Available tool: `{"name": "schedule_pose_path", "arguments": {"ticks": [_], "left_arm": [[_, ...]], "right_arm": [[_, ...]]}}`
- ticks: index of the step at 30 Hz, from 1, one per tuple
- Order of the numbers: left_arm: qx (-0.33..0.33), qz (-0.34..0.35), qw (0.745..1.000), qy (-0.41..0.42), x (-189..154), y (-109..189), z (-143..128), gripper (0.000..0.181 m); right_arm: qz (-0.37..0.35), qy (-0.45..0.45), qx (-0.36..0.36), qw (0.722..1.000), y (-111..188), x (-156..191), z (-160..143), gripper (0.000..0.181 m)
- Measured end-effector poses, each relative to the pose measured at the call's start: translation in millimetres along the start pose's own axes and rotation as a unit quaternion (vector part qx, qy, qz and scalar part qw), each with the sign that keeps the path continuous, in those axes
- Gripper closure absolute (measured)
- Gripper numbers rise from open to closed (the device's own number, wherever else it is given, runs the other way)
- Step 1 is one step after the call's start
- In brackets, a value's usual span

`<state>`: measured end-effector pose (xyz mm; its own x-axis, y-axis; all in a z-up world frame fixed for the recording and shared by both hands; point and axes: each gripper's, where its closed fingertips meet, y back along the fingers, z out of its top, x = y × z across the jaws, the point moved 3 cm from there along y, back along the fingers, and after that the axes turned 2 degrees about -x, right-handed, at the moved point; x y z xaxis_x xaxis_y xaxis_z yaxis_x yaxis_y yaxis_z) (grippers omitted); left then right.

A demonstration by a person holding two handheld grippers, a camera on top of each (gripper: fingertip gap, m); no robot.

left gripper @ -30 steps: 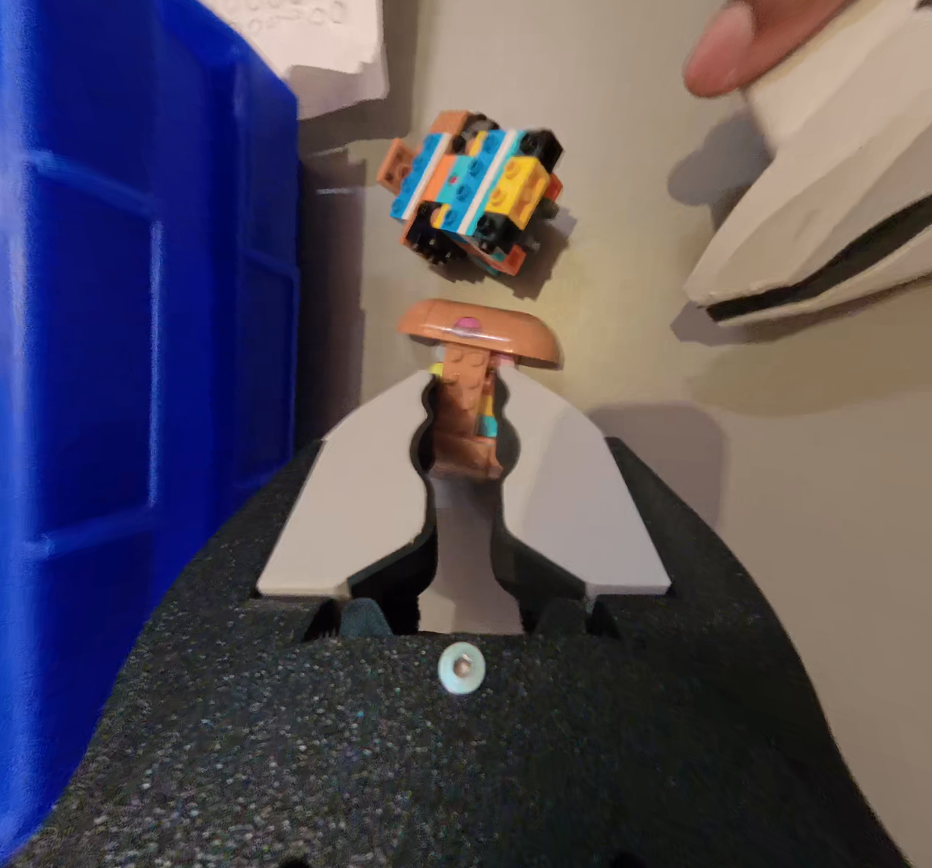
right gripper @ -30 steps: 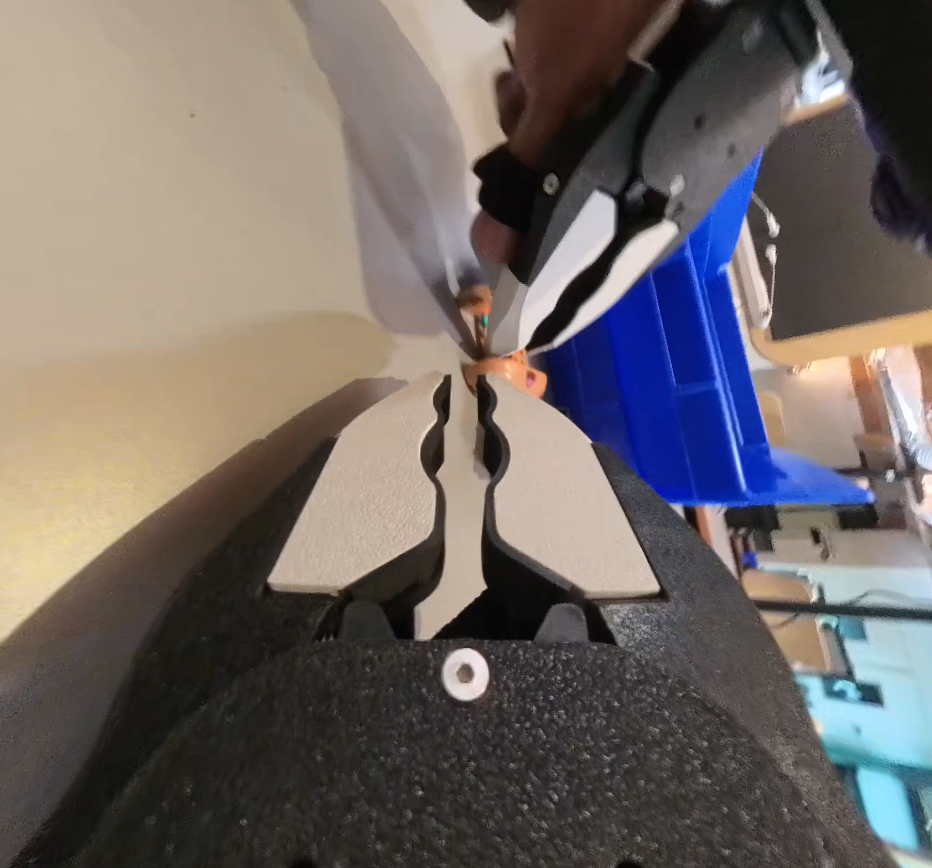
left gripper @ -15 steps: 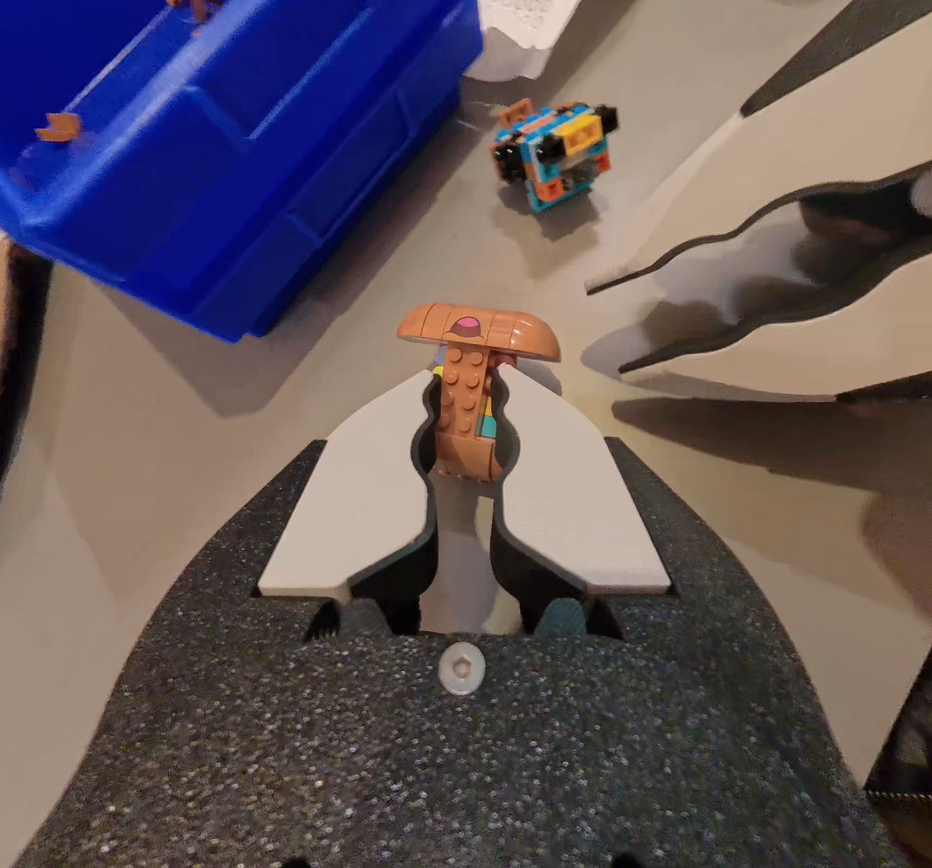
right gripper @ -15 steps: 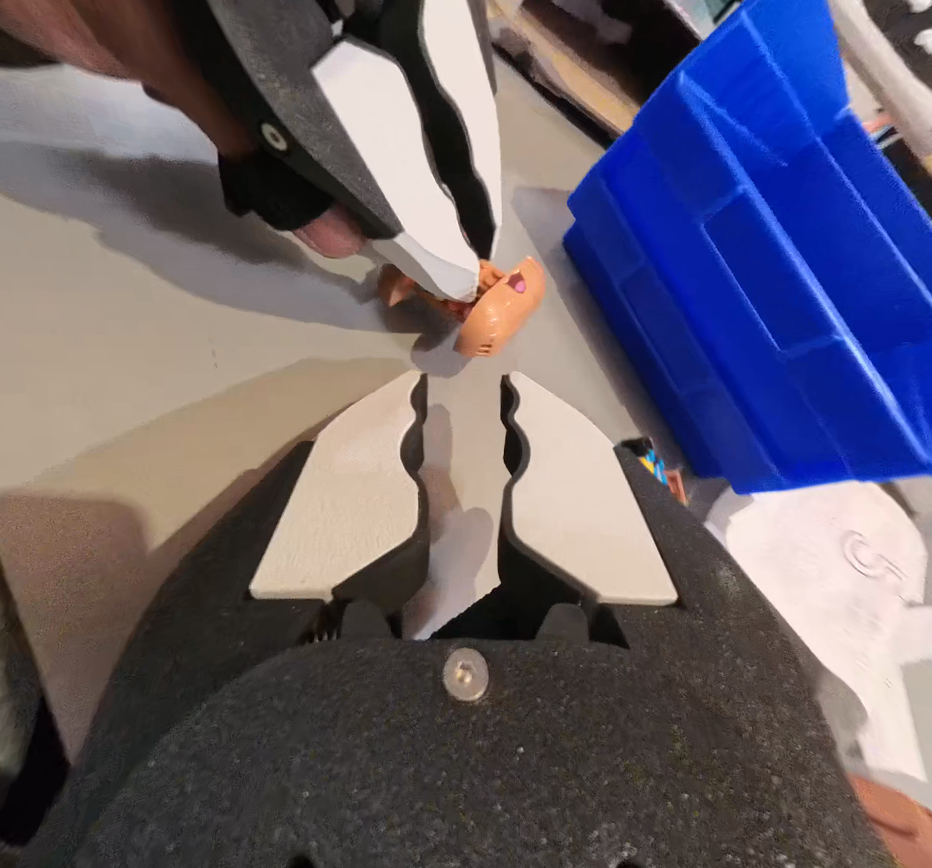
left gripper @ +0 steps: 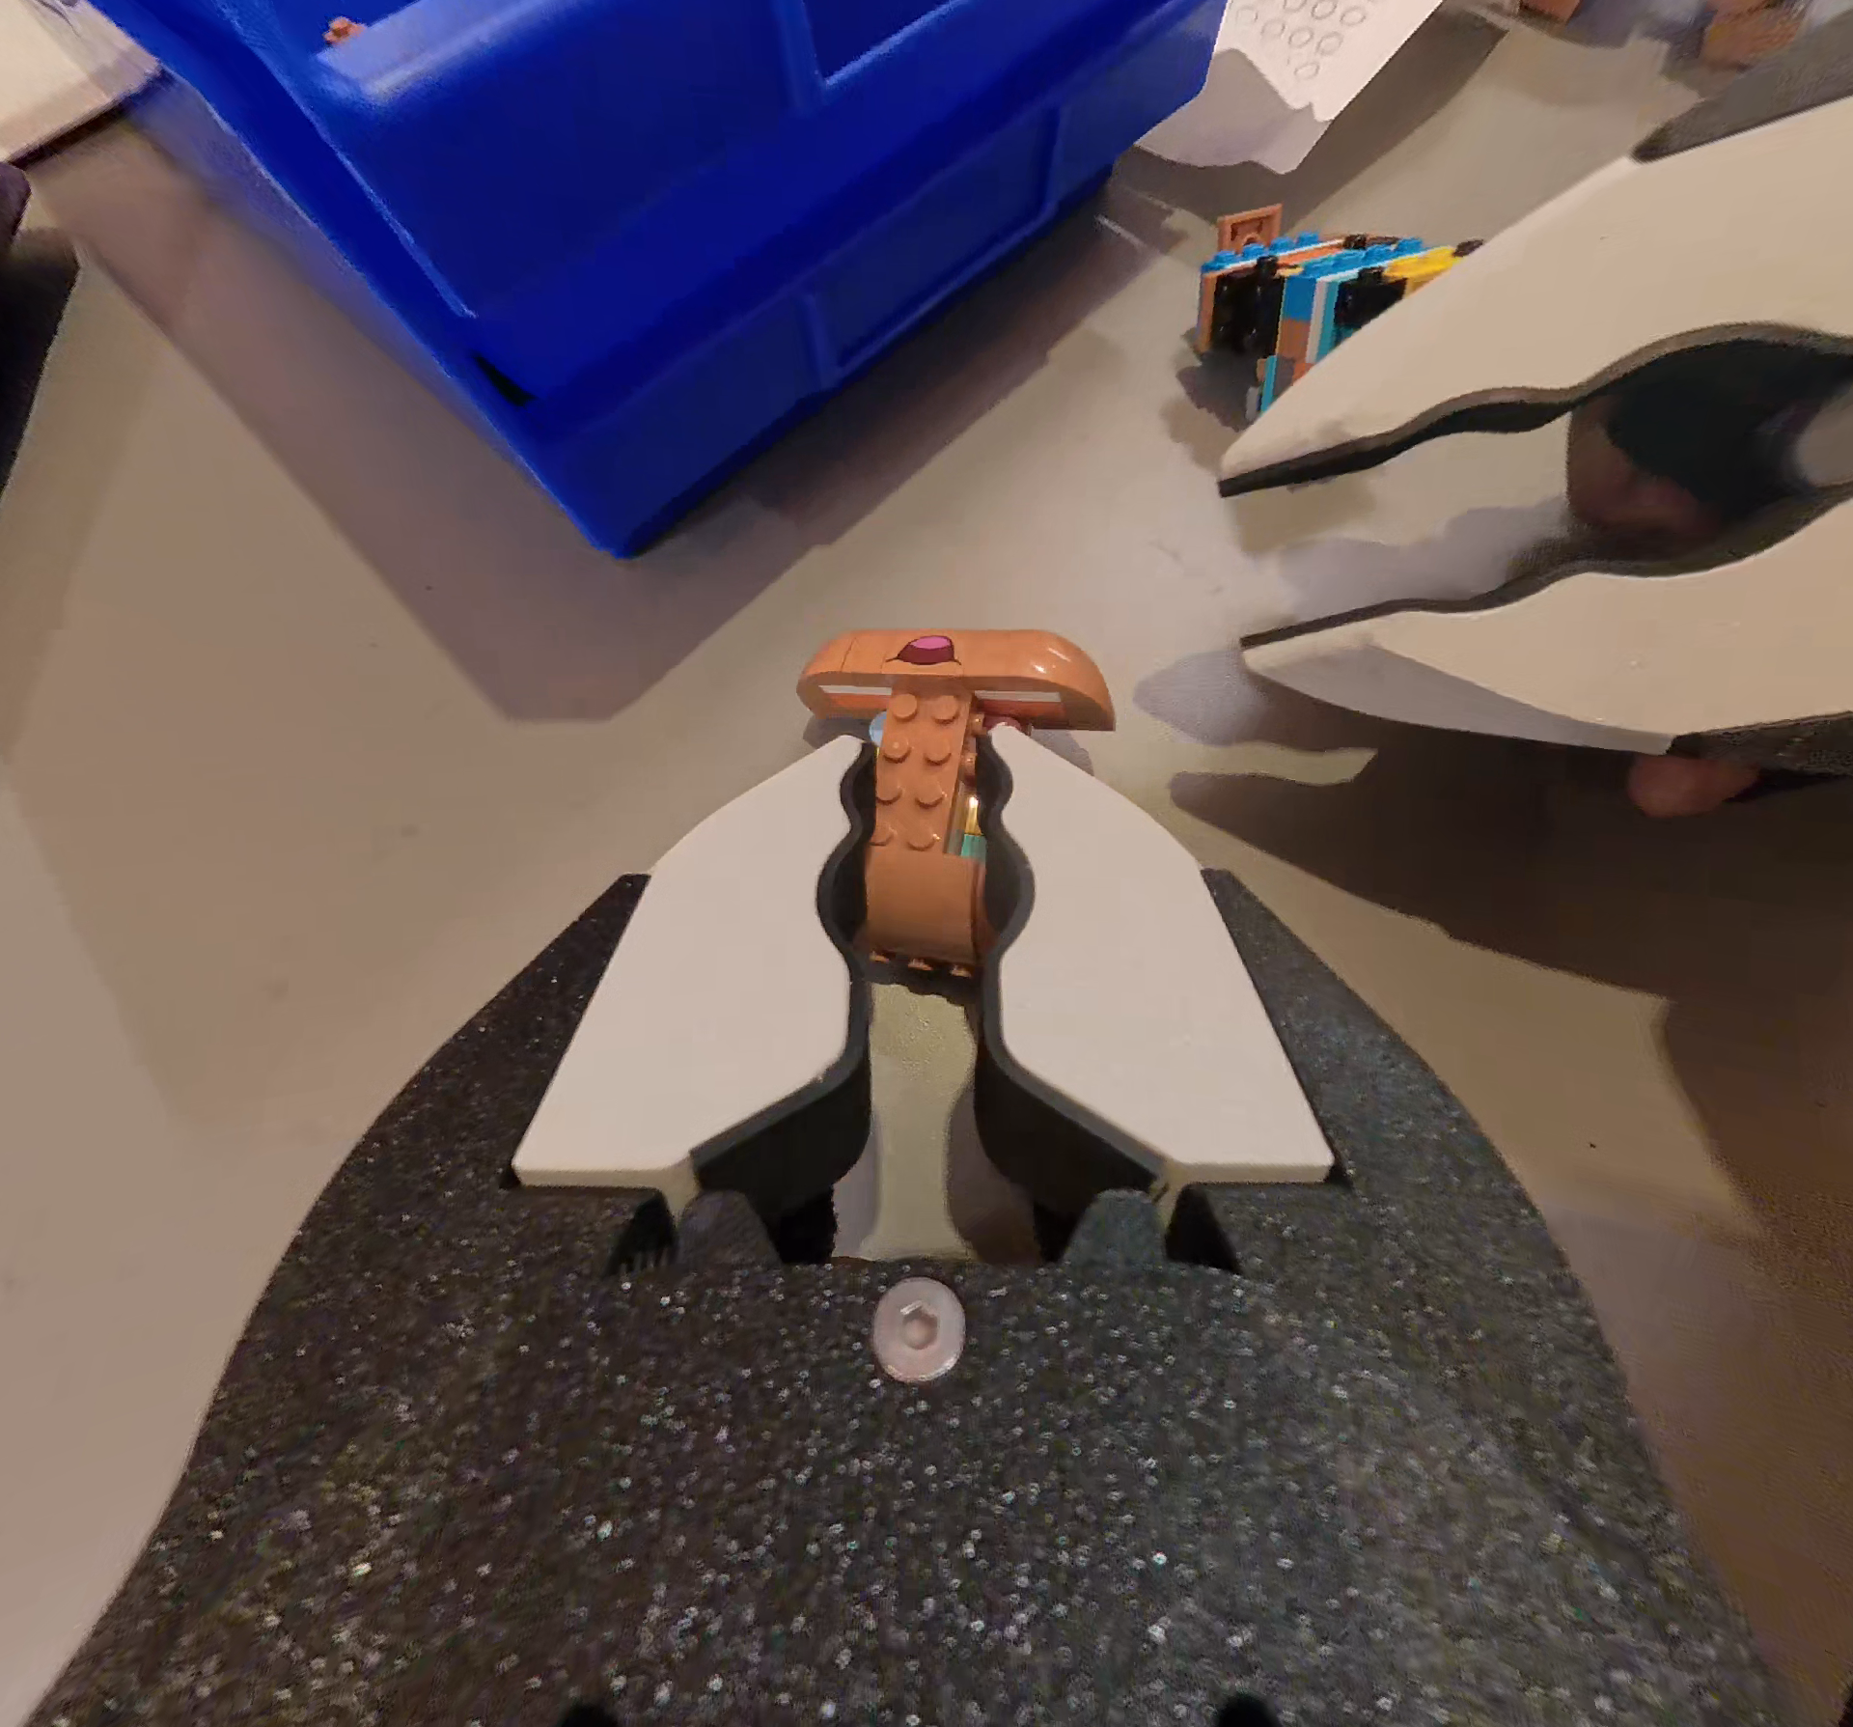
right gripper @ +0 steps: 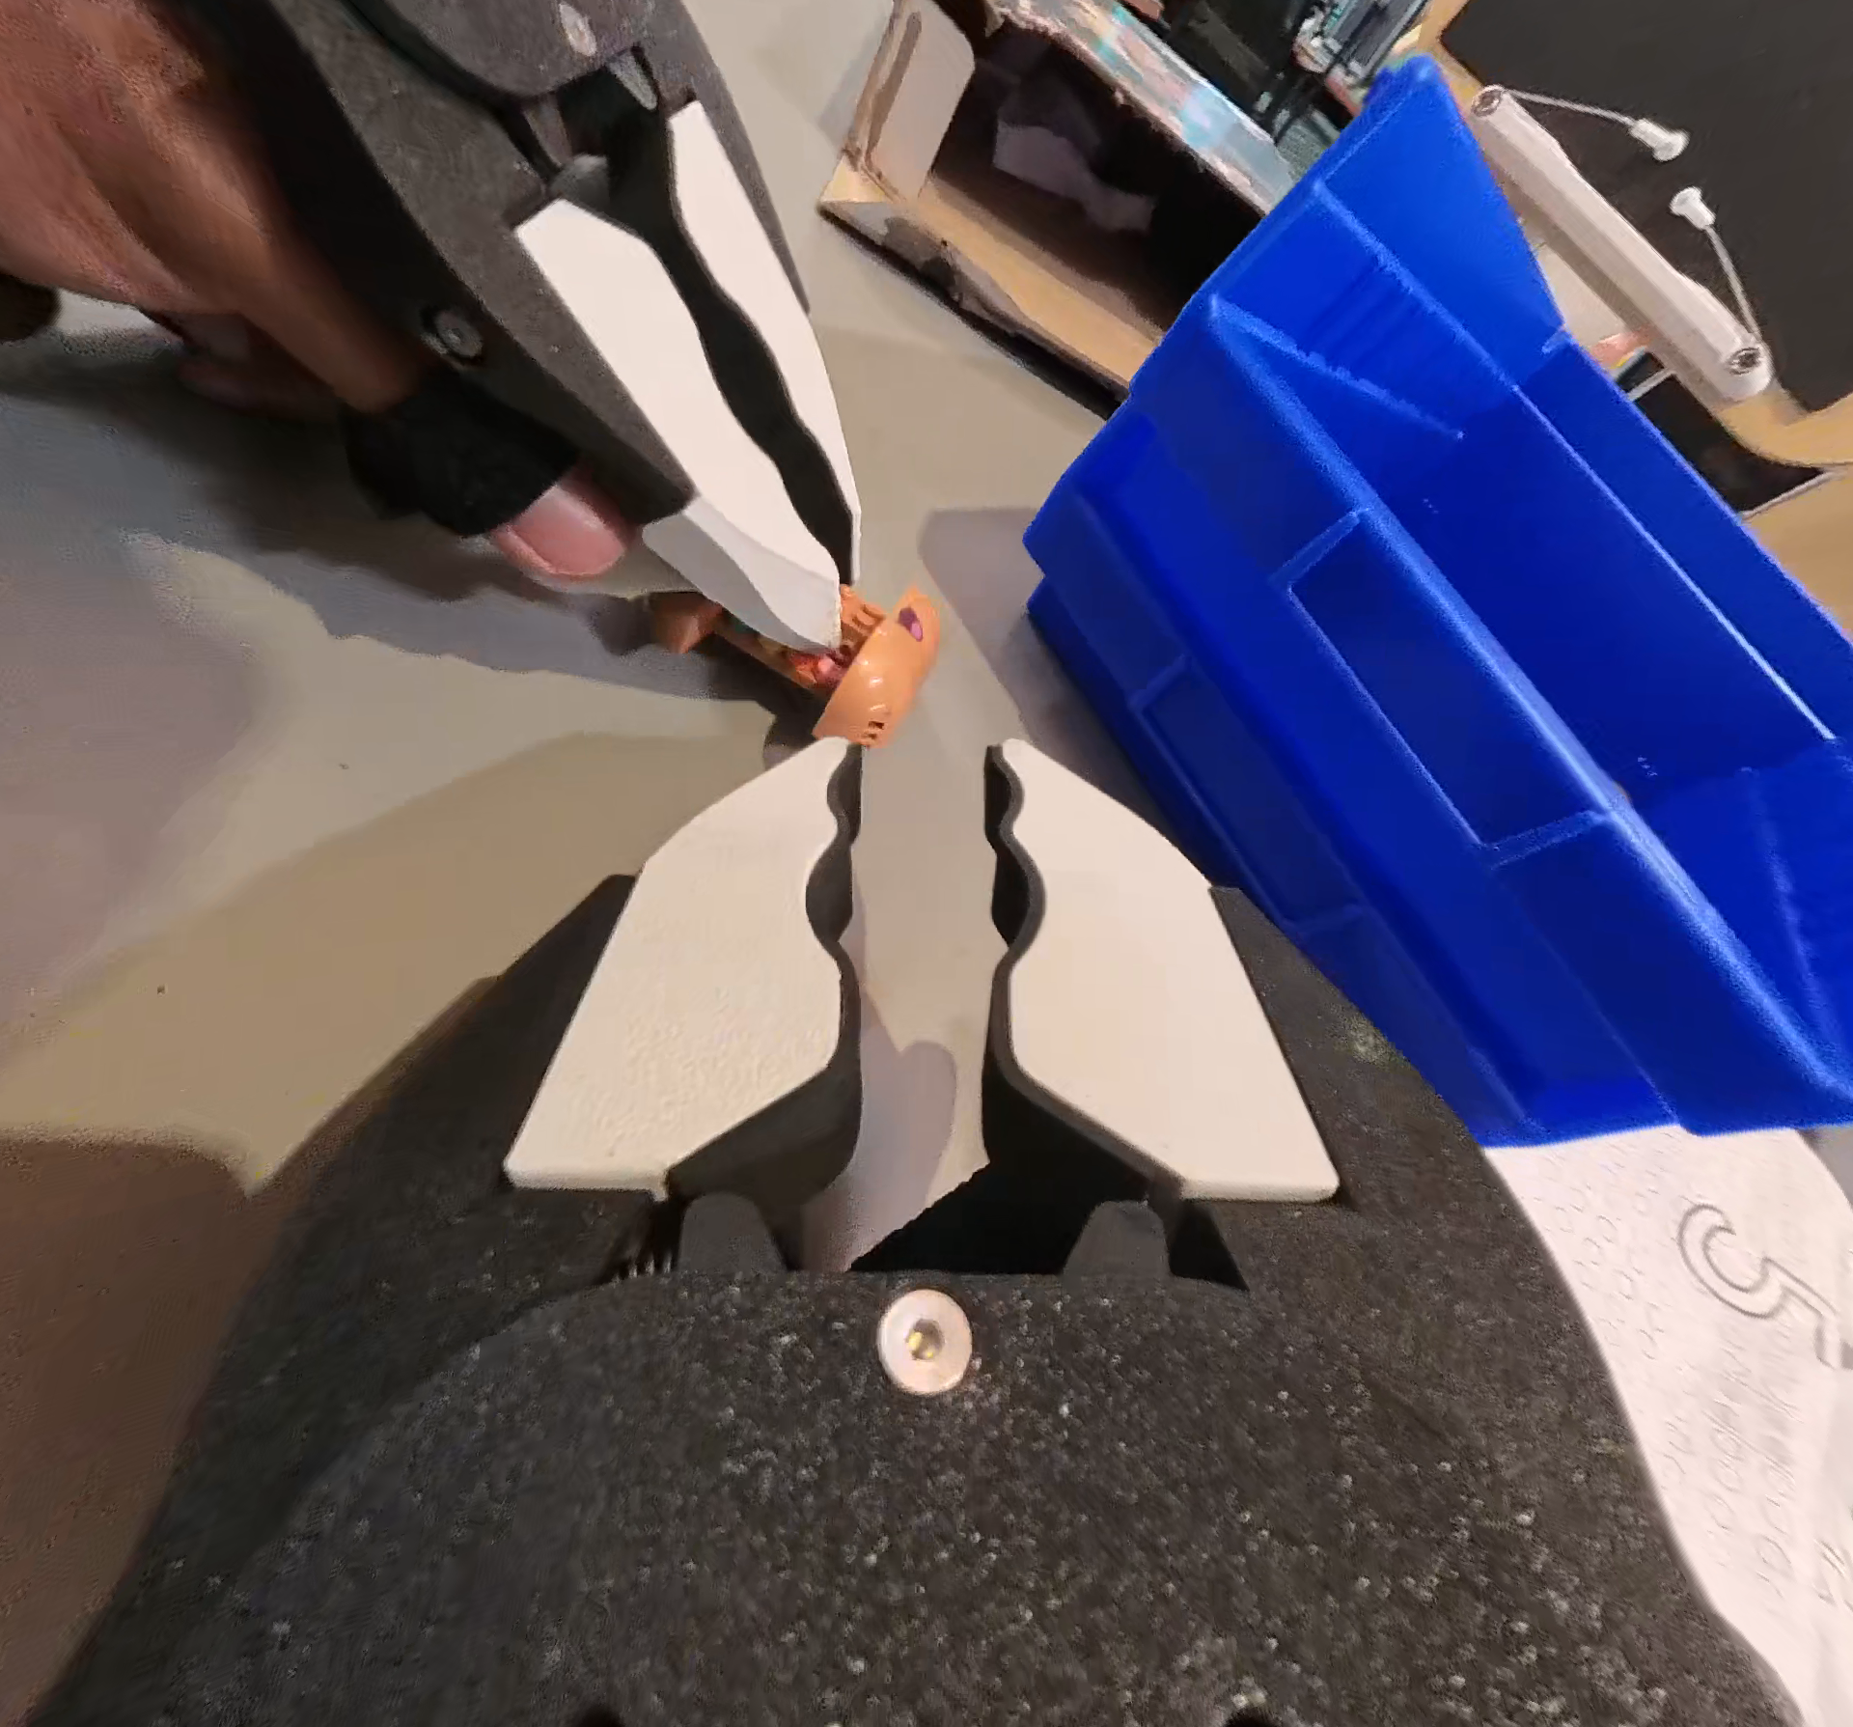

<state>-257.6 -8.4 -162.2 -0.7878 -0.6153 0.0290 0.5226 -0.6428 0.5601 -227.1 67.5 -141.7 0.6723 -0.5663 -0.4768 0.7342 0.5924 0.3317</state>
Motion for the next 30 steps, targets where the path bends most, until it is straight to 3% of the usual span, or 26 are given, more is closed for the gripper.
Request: {"name": "schedule_pose_path", "arguments": {"ticks": [18,30], "left_arm": [[-0.032,0.056,0.997,-0.052,-25.2,9.1,4.5,0.163],[0.003,0.078,0.993,-0.091,-31.4,4.3,-4.0,0.163]], "right_arm": [[0.016,-0.009,0.040,0.999,3.2,11.3,-4.4,0.153],[0.042,-0.025,0.103,0.993,-8.8,17.1,-13.0,0.161]]}}
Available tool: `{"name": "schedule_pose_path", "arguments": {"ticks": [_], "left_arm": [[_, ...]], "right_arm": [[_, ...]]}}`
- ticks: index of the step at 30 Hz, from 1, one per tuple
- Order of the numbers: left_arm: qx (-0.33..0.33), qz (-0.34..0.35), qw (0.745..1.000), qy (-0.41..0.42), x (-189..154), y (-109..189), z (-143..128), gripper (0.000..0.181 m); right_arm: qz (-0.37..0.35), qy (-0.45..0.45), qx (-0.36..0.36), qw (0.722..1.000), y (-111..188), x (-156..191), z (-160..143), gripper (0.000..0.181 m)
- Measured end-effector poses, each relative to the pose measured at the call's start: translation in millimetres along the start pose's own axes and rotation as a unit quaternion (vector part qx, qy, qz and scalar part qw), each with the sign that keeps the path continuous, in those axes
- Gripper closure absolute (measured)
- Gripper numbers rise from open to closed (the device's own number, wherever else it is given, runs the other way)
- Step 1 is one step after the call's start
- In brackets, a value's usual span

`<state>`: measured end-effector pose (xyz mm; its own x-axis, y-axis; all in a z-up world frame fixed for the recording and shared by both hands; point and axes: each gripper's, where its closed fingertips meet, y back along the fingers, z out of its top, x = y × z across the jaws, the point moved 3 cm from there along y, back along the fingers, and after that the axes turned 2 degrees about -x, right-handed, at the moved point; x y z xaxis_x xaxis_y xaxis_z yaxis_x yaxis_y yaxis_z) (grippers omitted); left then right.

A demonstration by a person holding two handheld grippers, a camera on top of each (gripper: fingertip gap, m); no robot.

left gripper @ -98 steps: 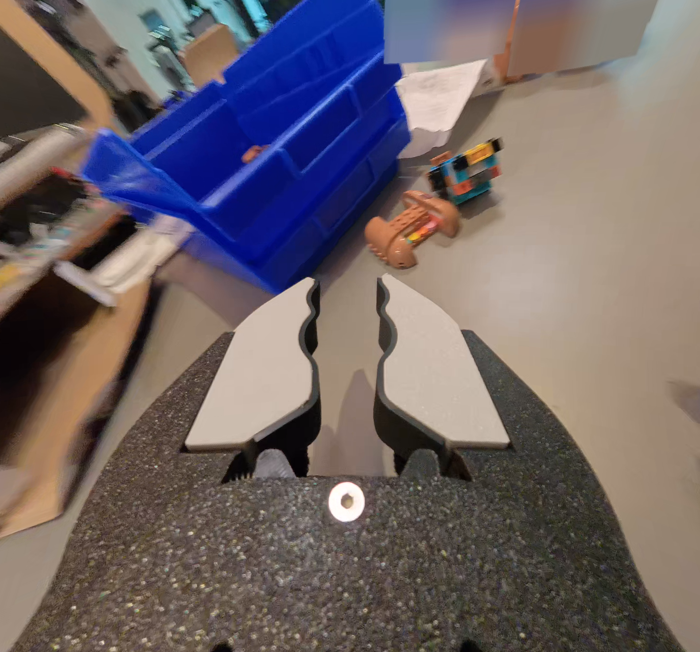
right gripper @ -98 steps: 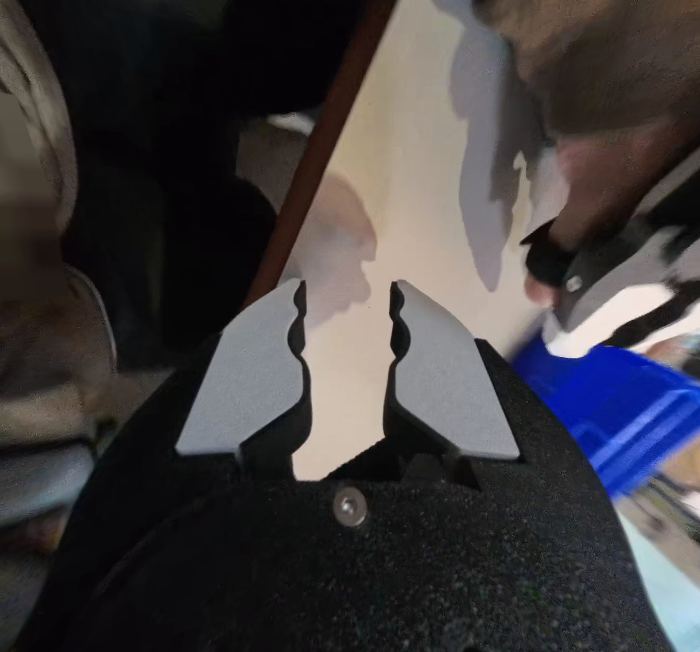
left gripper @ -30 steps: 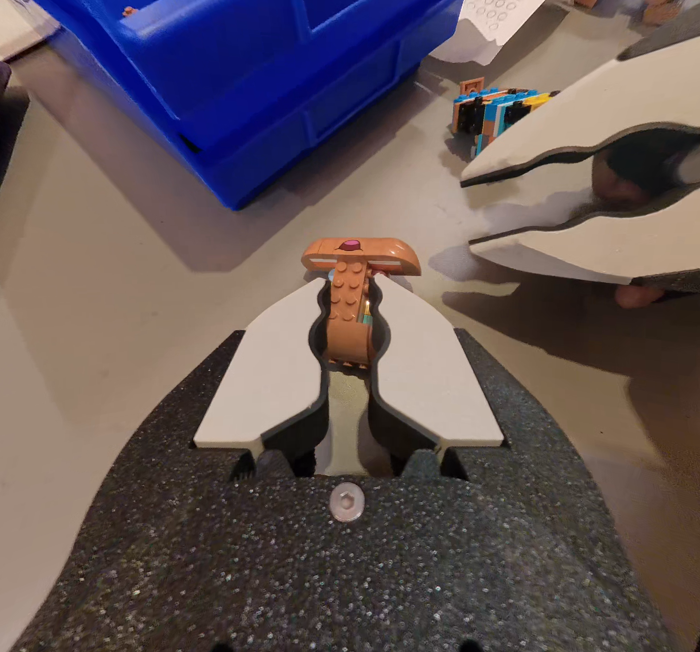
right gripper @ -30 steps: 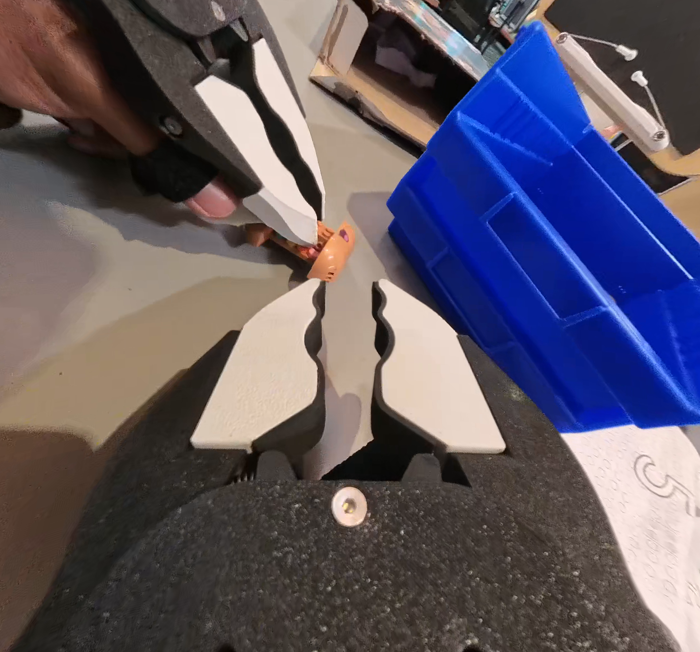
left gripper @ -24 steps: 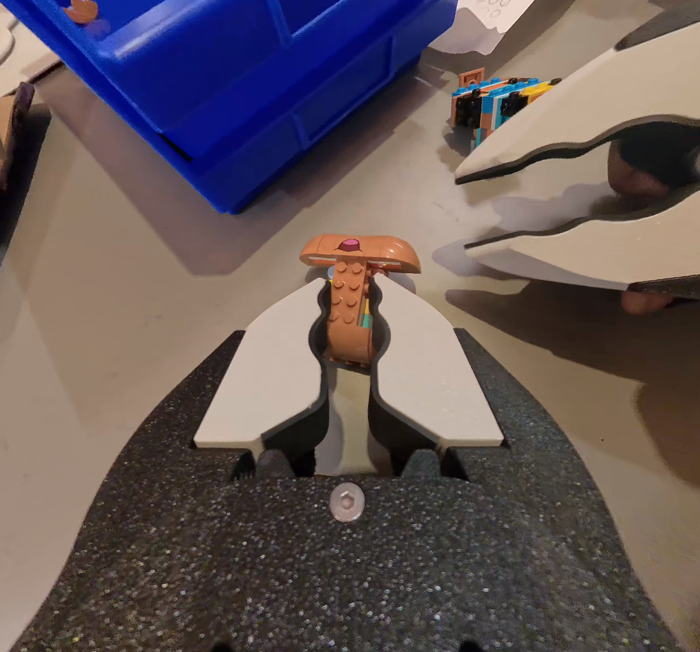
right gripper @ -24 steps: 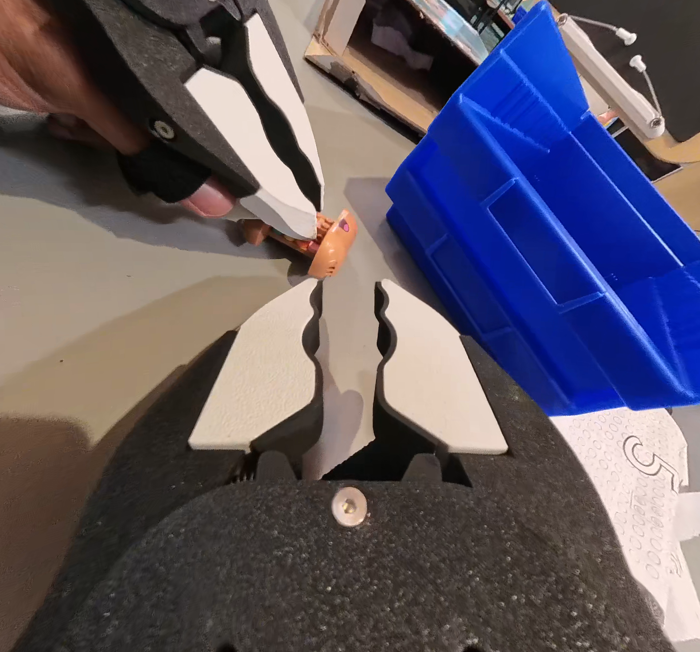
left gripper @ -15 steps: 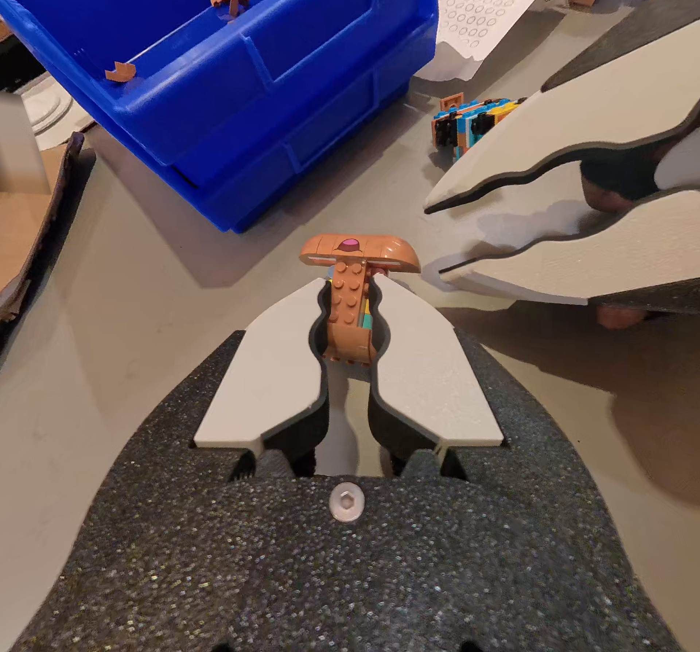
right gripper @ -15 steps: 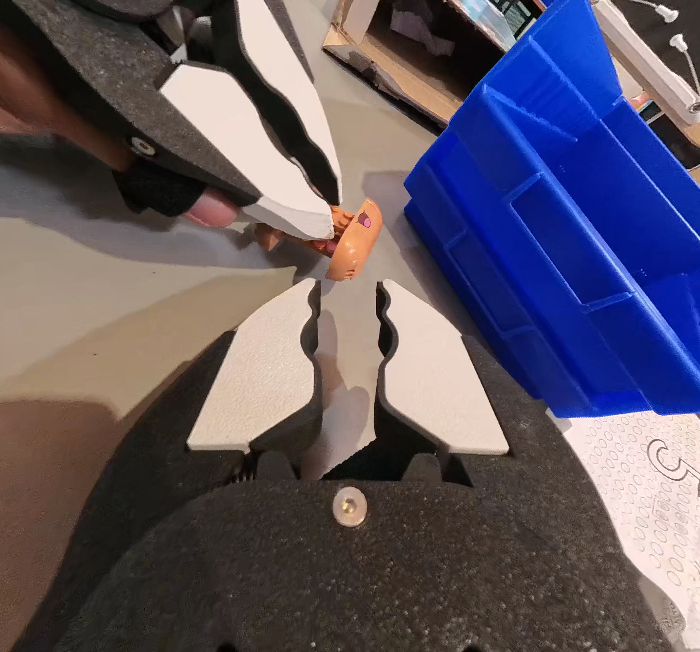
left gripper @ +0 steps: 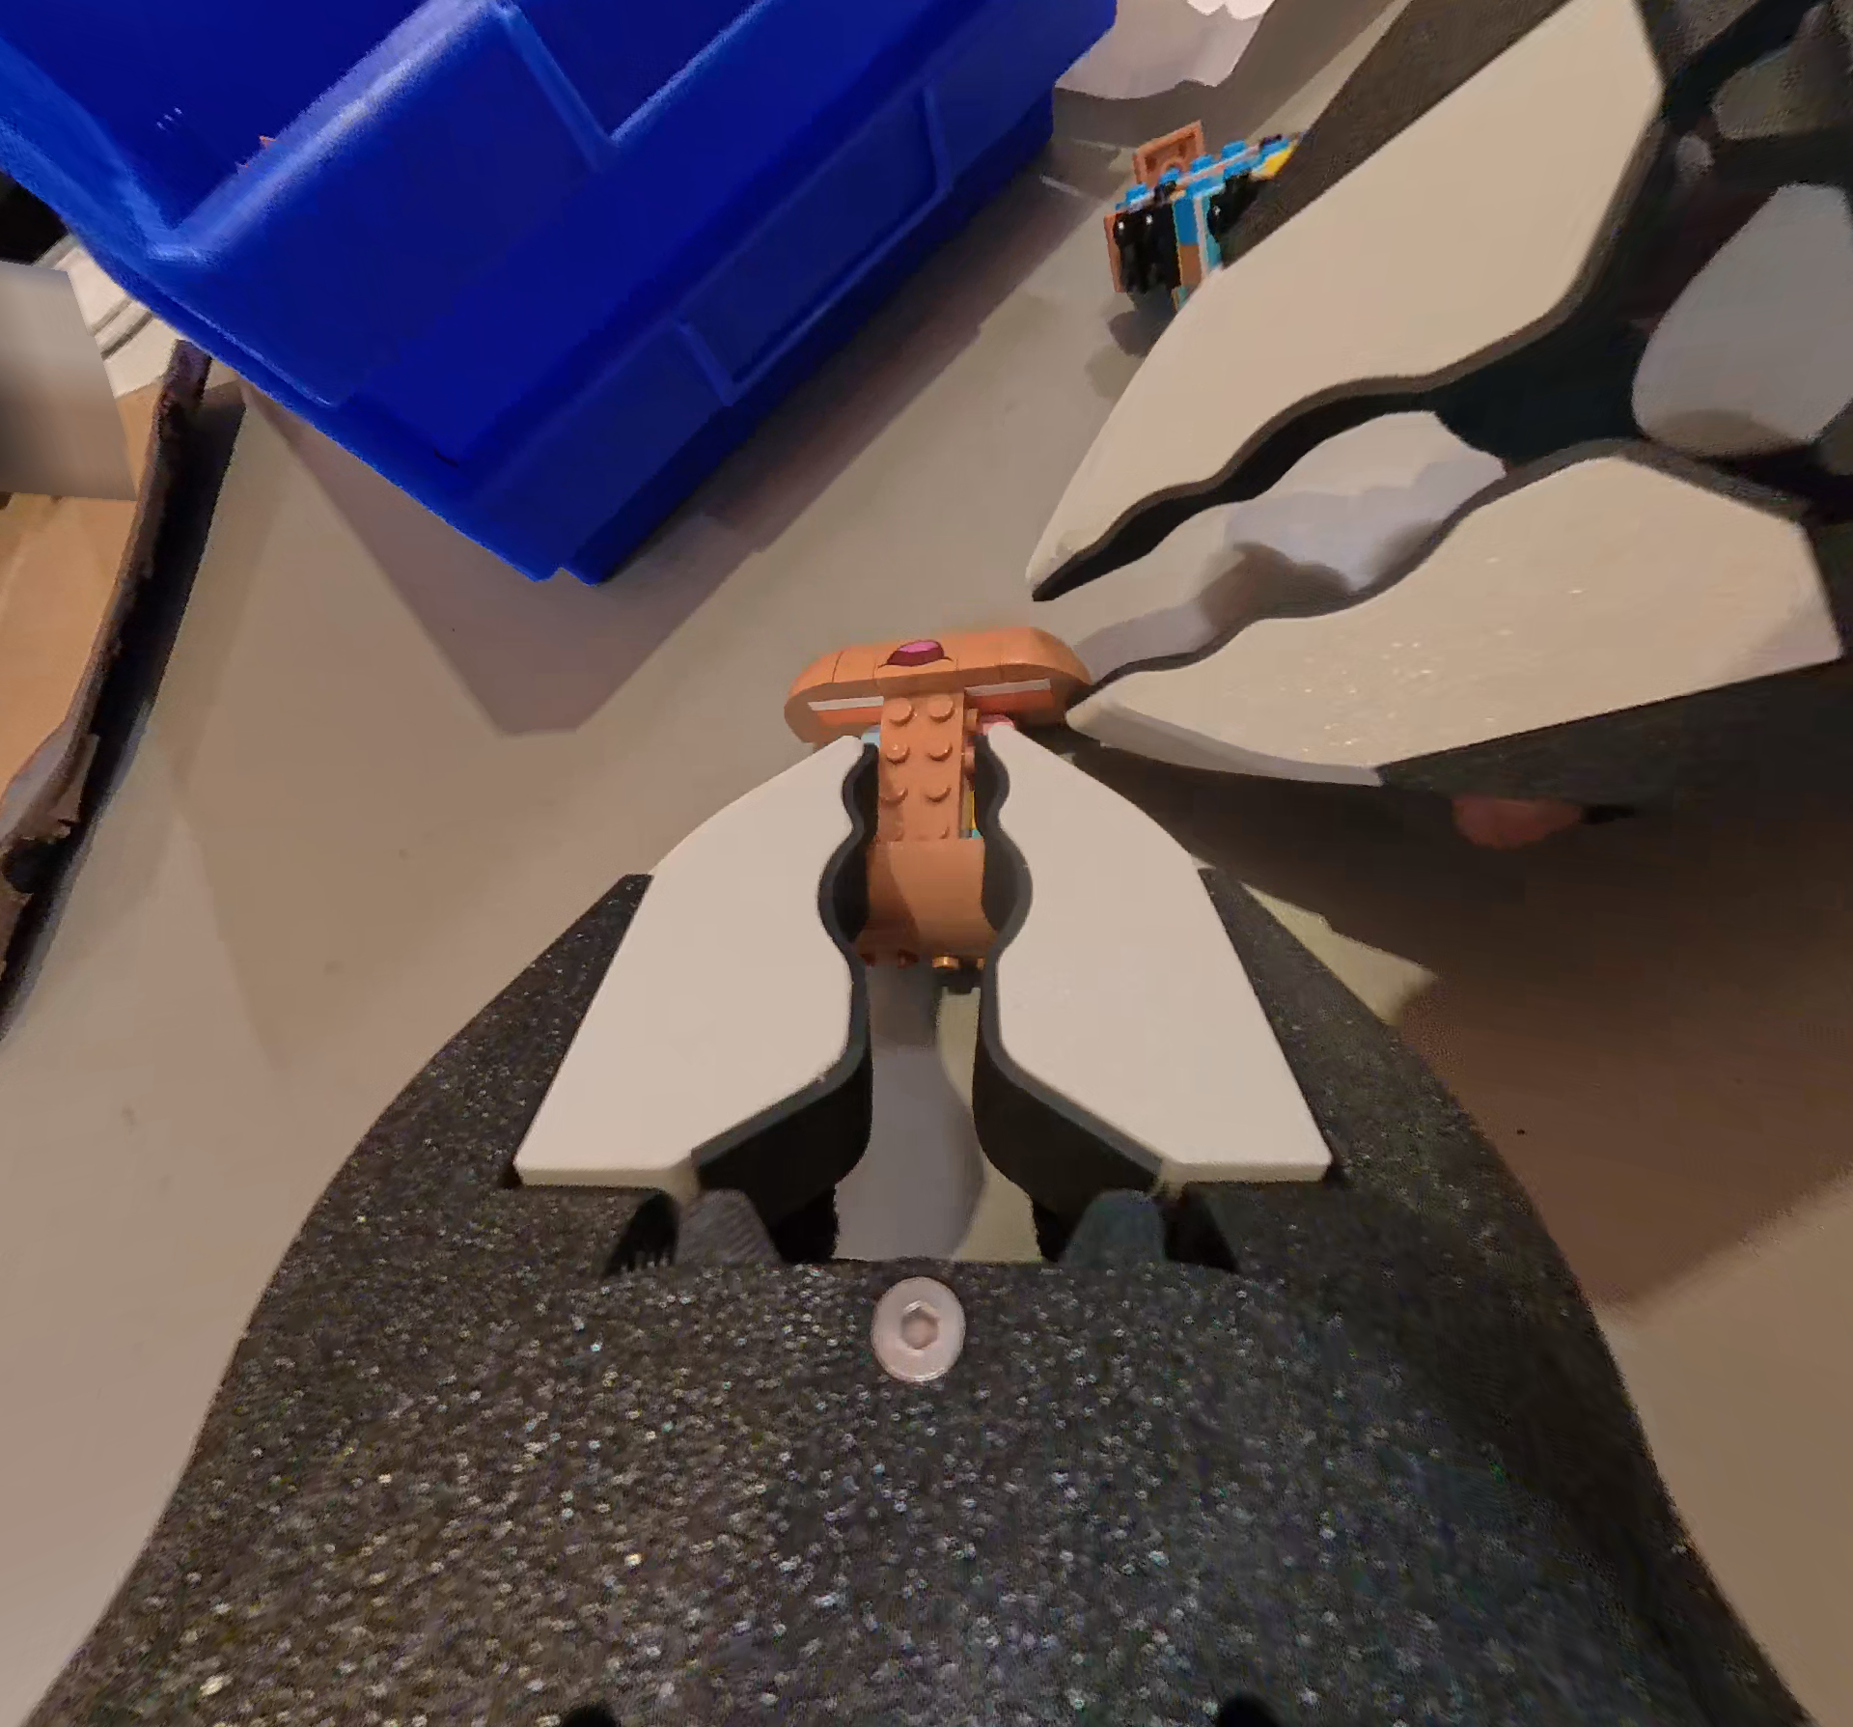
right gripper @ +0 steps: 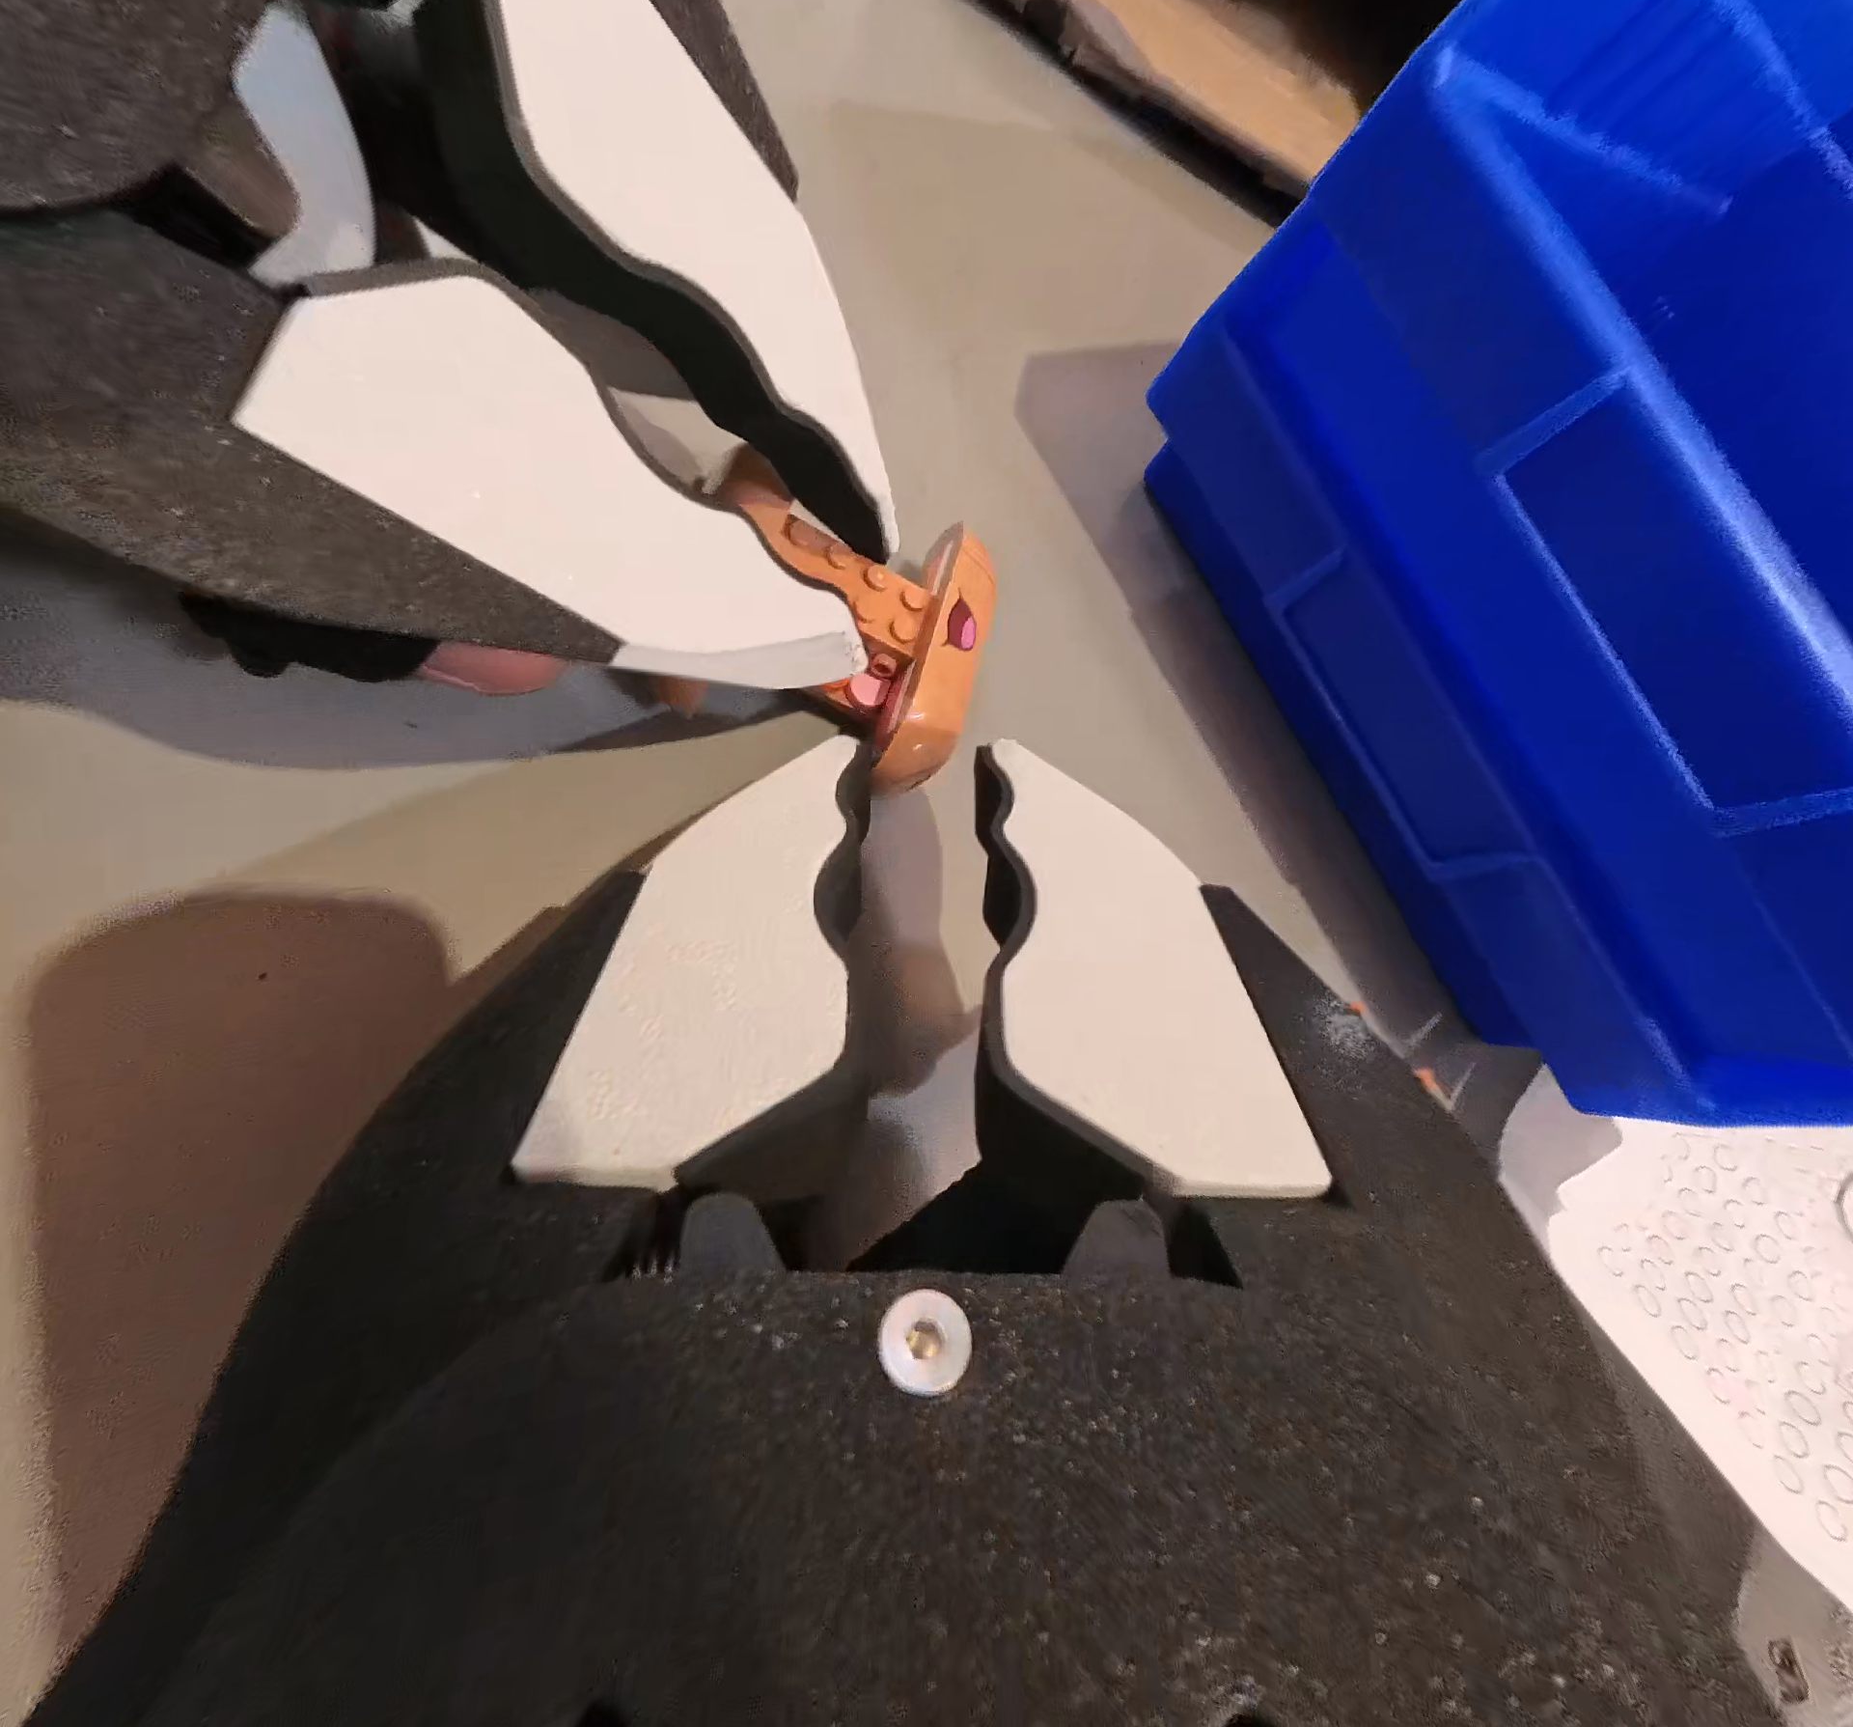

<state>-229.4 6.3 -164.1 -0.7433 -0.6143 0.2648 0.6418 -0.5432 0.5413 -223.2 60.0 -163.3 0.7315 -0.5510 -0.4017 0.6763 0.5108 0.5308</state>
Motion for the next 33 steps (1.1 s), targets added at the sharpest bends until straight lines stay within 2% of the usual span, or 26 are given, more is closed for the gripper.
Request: {"name": "schedule_pose_path", "arguments": {"ticks": [3,16,33], "left_arm": [[0.020,-0.020,1.000,-0.010,-4.7,-3.4,-3.4,0.163],[0.033,-0.062,0.998,0.007,-5.5,-7.0,-4.9,0.162],[0.022,-0.113,0.993,0.009,-10.2,-4.4,-4.1,0.163]], "right_arm": [[0.019,-0.006,0.021,1.000,-3.9,1.9,-3.1,0.167],[0.108,-0.095,0.052,0.988,-9.1,-0.3,-10.4,0.162],[0.194,-0.155,0.040,0.968,0.8,-1.5,-13.0,0.162]]}}
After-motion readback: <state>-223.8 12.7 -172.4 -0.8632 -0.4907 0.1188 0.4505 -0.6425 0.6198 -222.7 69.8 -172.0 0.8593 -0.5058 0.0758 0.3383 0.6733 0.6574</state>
